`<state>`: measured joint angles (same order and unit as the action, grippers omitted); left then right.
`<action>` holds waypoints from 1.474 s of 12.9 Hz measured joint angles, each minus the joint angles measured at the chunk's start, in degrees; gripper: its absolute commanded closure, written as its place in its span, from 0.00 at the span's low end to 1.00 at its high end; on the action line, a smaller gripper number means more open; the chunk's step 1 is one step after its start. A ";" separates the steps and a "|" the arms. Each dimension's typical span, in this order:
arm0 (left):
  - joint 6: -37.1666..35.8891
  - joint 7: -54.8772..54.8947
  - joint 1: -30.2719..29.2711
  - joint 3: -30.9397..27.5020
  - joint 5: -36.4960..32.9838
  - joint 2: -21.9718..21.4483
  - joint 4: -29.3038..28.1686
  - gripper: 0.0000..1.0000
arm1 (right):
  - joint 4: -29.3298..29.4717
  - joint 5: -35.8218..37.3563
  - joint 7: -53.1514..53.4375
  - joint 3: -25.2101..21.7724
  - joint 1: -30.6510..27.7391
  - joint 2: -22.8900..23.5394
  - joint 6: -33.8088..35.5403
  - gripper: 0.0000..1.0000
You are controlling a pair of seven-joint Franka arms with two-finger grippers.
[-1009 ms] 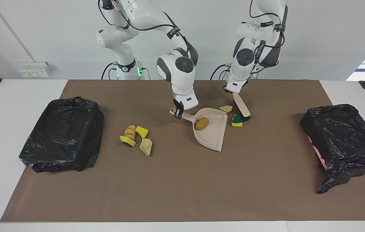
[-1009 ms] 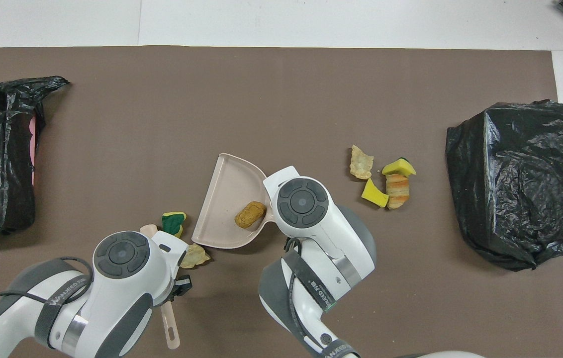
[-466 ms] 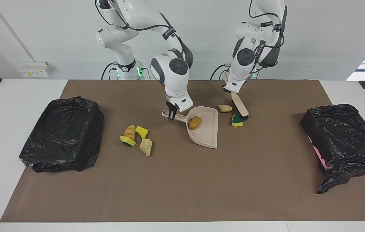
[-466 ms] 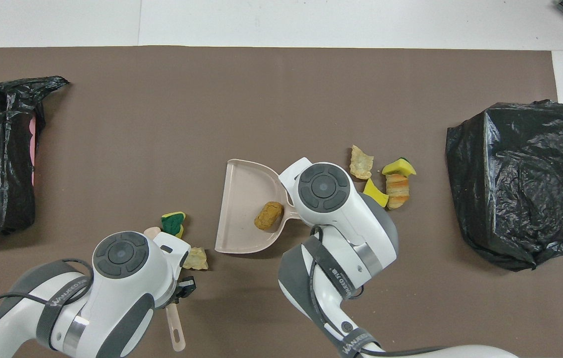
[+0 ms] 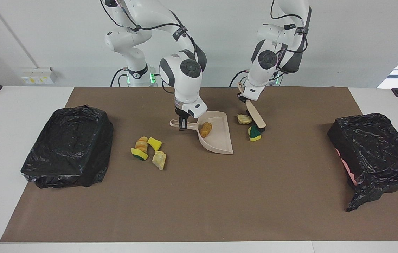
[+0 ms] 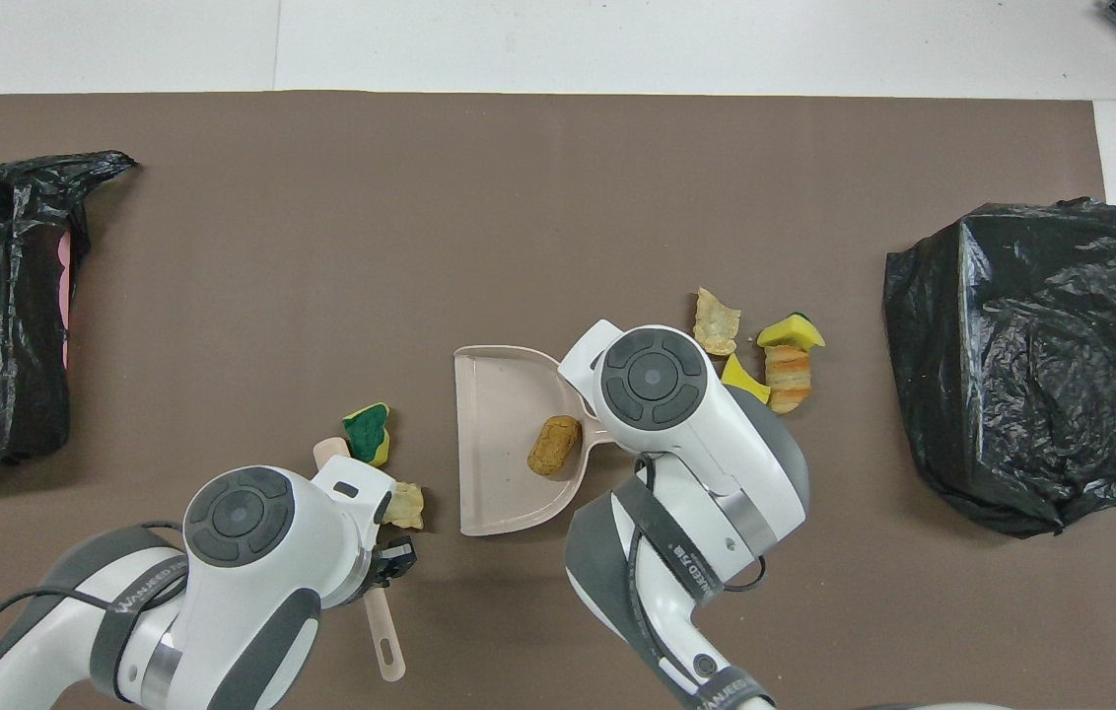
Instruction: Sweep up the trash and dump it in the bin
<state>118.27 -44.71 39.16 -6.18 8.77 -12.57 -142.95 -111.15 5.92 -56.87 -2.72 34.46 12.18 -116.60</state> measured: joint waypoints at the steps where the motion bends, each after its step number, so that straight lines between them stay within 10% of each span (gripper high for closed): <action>1: 2.19 -0.09 1.43 0.03 0.89 0.68 0.01 1.00 | -0.23 0.00 0.00 0.00 0.01 -0.17 -0.04 1.00; 11: 7.08 -0.60 11.71 0.20 3.00 6.58 9.45 1.00 | -0.90 0.00 1.85 -0.03 -0.08 -0.57 -0.04 1.00; 19: -5.23 -0.47 8.49 -1.69 1.11 6.38 15.79 1.00 | -0.95 -0.02 2.59 -0.11 -0.49 -0.74 -0.02 1.00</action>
<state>113.05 -45.18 47.65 -7.88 9.88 -6.19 -127.16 -112.10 5.90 -54.28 -2.83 33.97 11.44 -116.62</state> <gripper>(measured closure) 0.744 0.665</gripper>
